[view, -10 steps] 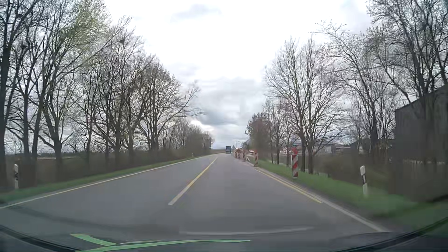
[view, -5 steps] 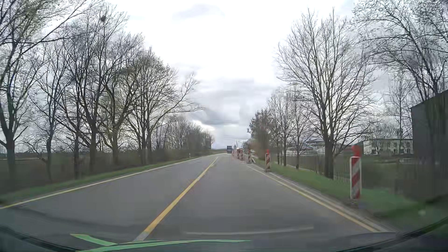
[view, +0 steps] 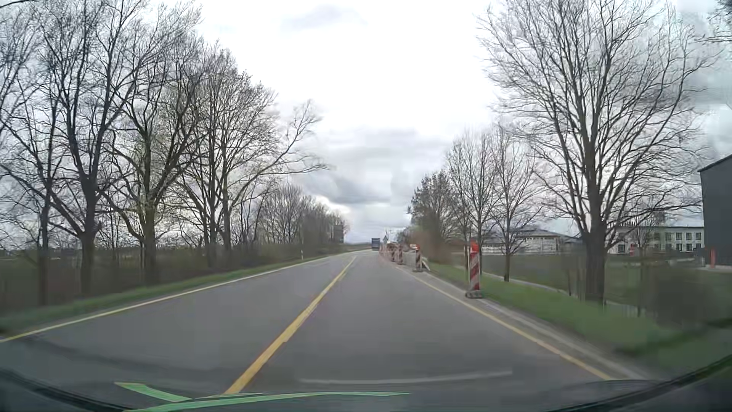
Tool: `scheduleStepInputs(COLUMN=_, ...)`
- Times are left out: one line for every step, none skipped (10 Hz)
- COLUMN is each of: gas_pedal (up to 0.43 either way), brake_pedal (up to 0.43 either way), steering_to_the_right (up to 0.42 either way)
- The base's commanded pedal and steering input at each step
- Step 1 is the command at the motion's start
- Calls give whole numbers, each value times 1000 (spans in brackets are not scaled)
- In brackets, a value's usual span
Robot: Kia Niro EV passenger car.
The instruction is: Follow the waypoints while adhering to traffic rules and regulations
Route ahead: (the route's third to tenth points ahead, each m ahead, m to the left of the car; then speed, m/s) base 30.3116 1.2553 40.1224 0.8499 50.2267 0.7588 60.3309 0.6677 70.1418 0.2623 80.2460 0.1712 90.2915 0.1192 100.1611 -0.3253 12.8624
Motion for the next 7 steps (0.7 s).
scheduleStepInputs(gas_pedal=169, brake_pedal=0, steering_to_the_right=0)
scheduleStepInputs(gas_pedal=169, brake_pedal=0, steering_to_the_right=0)
scheduleStepInputs(gas_pedal=169, brake_pedal=0, steering_to_the_right=0)
scheduleStepInputs(gas_pedal=169, brake_pedal=0, steering_to_the_right=0)
scheduleStepInputs(gas_pedal=169, brake_pedal=0, steering_to_the_right=0)
scheduleStepInputs(gas_pedal=169, brake_pedal=0, steering_to_the_right=1)
scheduleStepInputs(gas_pedal=169, brake_pedal=0, steering_to_the_right=1)
